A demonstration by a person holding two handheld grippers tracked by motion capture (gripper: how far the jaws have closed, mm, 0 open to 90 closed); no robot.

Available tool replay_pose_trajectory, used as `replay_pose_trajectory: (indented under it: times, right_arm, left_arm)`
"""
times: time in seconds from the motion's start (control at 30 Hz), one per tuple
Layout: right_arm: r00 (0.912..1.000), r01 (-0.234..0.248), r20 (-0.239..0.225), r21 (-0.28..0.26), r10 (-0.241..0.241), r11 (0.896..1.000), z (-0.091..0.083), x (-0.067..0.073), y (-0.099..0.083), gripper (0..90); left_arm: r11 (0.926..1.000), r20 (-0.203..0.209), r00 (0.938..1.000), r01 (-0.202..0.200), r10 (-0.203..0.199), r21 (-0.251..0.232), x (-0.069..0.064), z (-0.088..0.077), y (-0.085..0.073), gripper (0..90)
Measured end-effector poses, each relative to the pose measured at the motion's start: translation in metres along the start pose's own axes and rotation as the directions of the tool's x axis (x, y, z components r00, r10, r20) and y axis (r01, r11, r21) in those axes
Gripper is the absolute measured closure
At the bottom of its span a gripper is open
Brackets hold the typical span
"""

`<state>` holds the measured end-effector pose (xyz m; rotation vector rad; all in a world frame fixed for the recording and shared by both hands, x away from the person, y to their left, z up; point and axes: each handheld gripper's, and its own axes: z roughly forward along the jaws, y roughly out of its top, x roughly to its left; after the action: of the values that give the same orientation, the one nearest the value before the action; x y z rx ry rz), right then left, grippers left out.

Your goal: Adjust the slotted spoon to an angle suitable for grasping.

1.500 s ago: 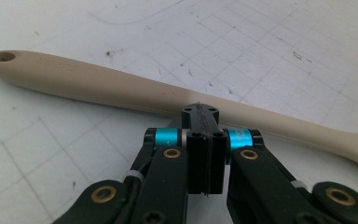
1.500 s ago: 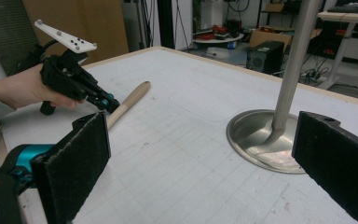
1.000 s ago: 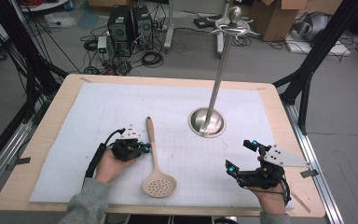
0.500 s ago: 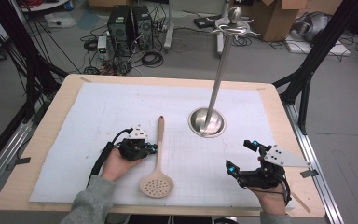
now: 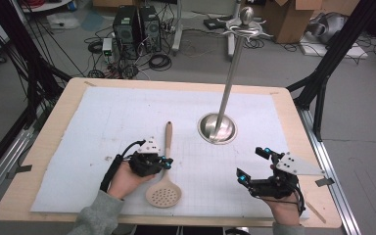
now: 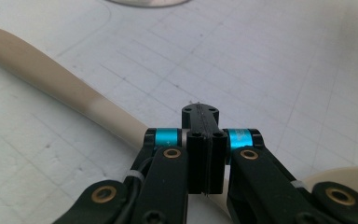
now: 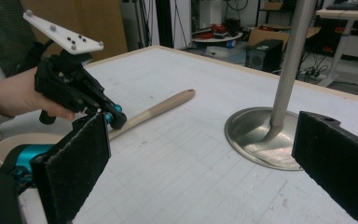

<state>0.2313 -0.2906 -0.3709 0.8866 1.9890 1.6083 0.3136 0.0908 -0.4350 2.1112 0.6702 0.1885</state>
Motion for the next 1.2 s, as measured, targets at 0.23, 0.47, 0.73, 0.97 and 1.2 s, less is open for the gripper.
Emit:
replay_pose_trajectory:
  times: [0.23, 0.47, 0.73, 0.97, 1.2]
  right_arm:
    - [1.0000, -0.004, 0.000, -0.003, 0.004, 1.000, 0.000, -0.002, 0.000, 3.1]
    - [1.0000, -0.004, -0.004, -0.001, 0.004, 1.000, 0.001, -0.001, 0.000, 3.1]
    - [1.0000, 0.000, -0.009, 0.008, 0.000, 1.000, 0.004, 0.000, 0.000, 3.1]
    - [1.0000, 0.000, -0.007, 0.008, 0.000, 1.000, 0.004, 0.000, 0.000, 3.1]
    - [1.0000, 0.004, -0.008, 0.011, -0.004, 1.000, 0.006, 0.000, -0.001, 3.1]
  left_arm:
    - [0.9989, 0.017, 0.9995, -0.026, 0.025, 0.039, -0.008, 0.006, -0.002, 89.6]
    - [0.9939, -0.006, 0.9962, -0.087, 0.087, 0.069, -0.018, 0.011, -0.003, 89.7]
    - [0.9938, 0.024, 0.9958, -0.089, 0.088, 0.066, -0.022, 0.005, -0.010, 89.8]
    - [0.9918, 0.047, 0.9937, -0.105, 0.102, 0.073, -0.023, -0.005, -0.016, 89.8]
    - [0.9888, 0.062, 0.9911, -0.123, 0.118, 0.084, -0.020, -0.021, -0.026, 89.8]
